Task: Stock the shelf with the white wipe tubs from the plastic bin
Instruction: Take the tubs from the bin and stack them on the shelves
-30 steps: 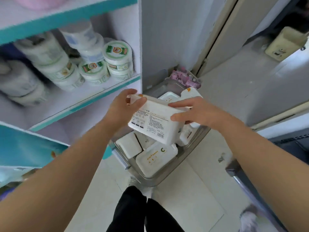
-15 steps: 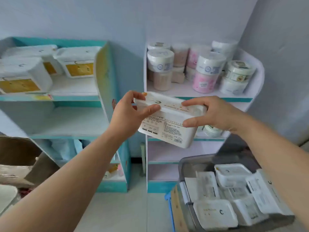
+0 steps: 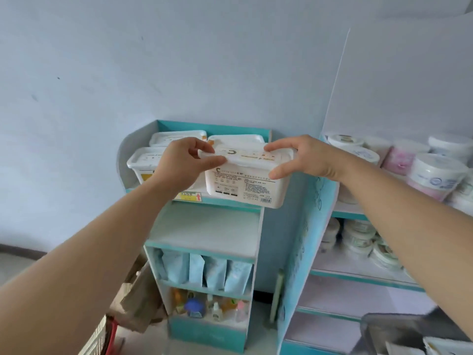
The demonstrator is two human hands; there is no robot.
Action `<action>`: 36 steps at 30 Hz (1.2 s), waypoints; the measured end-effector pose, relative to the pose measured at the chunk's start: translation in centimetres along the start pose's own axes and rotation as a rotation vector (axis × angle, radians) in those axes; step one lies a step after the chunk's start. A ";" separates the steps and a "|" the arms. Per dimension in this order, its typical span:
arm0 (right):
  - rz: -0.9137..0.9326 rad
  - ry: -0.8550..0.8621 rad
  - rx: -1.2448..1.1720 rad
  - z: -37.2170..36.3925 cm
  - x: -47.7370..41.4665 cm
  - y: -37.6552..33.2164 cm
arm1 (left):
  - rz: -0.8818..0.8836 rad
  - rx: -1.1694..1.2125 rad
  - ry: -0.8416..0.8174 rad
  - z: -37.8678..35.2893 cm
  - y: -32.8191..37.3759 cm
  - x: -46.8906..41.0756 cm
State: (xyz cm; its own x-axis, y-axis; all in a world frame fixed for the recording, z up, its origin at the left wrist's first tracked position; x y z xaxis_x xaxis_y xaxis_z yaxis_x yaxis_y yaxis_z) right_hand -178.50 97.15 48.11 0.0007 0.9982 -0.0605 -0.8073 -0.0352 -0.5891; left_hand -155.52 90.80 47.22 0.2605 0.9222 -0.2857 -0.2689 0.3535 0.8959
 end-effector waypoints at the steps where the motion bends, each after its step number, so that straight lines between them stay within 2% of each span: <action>1: -0.004 -0.003 0.018 -0.2 -1.2 -0.3 | 0.014 -0.001 0.001 0.5 -0.5 -0.9; 11: -0.032 -0.074 0.257 -1.9 -11.3 0.6 | 0.078 -0.089 -0.004 1.3 -5.0 -8.0; 17: -0.040 -0.174 0.379 -3.9 -14.8 2.6 | 0.141 -0.179 -0.013 -0.1 -8.1 -10.0; 25: -0.045 -0.282 0.523 -5.5 -16.6 4.4 | 0.138 -0.239 0.000 -2.1 -9.8 -10.8; 31: -0.021 -0.287 0.602 -5.5 -16.1 4.3 | 0.104 -0.482 -0.017 -2.4 -10.0 -10.5; 36: -0.003 -0.244 0.635 -5.6 -15.8 4.4 | 0.113 -0.431 0.022 -2.4 -11.0 -9.8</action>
State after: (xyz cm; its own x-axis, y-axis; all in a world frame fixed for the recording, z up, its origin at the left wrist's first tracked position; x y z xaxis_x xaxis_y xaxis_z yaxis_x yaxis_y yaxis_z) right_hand -178.77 80.90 41.94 -0.0699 0.9834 0.1676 -0.9974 -0.0714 0.0032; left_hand -157.34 78.25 39.40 0.1886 0.9604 -0.2052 -0.6576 0.2787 0.6999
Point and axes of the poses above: each hand's wrist, its own x-axis away from the middle knuckle, its own z-axis out of the back of the hand, y = z × x, the point moved 8 cm from there along -x, towards the middle knuckle, and after that the axes turned 7 degrees about x, right-handed, at the moved point
